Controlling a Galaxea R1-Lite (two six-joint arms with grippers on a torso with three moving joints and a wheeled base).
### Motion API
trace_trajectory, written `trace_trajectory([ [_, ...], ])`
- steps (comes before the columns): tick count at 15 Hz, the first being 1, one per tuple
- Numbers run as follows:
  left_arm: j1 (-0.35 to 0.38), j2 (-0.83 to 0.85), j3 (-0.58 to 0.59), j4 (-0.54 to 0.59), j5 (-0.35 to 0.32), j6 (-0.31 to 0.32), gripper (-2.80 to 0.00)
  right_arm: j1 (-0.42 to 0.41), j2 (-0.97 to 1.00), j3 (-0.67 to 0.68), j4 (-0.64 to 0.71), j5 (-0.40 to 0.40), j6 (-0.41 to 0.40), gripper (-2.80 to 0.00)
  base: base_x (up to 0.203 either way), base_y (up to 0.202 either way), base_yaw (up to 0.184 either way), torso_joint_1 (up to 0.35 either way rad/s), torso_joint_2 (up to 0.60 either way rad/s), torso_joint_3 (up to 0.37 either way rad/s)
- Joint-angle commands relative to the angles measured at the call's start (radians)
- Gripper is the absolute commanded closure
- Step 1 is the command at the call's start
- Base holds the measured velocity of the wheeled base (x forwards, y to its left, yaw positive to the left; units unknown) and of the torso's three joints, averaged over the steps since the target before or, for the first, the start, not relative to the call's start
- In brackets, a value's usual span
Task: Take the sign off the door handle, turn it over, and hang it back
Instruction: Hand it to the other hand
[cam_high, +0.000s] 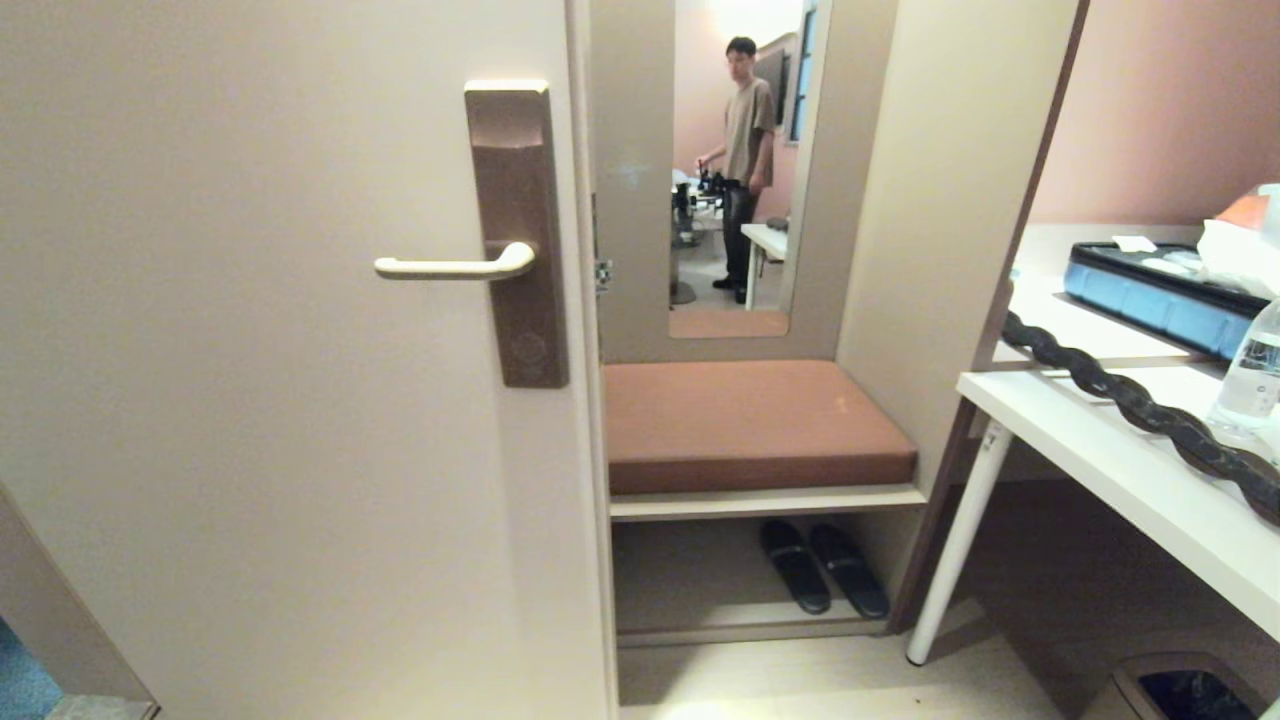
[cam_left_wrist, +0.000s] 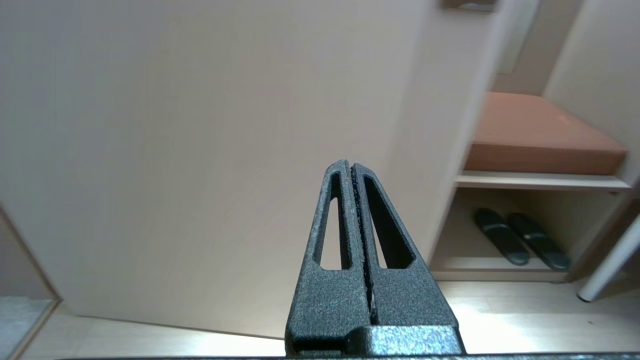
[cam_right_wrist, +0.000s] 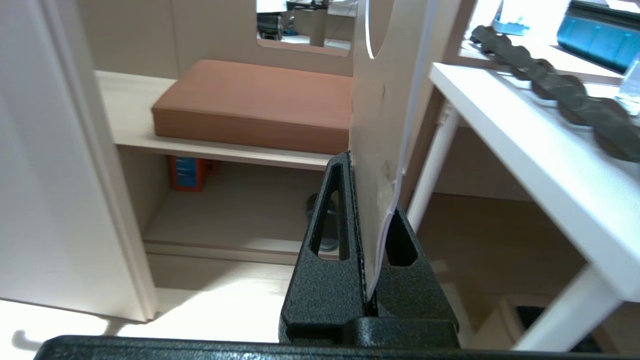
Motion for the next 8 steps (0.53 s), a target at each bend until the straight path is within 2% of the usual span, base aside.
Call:
trace_trajectory([
  [1, 0.0, 0.002, 0.0, 0.0, 0.0, 0.0, 0.0, 0.0, 0.0, 0.0, 0.0, 0.0, -0.001, 0.0, 0.0, -0.181, 0.002, 0.002, 0.0, 0.002],
  [3, 0.0, 0.002, 0.0, 0.0, 0.0, 0.0, 0.0, 0.0, 0.0, 0.0, 0.0, 0.0, -0.001, 0.0, 0.0, -0.102, 0.002, 0.002, 0.0, 0.004],
  [8, 0.0, 0.002, 0.0, 0.0, 0.0, 0.0, 0.0, 0.0, 0.0, 0.0, 0.0, 0.0, -0.001, 0.0, 0.0, 0.0, 0.0, 0.0, 0.0, 0.0],
])
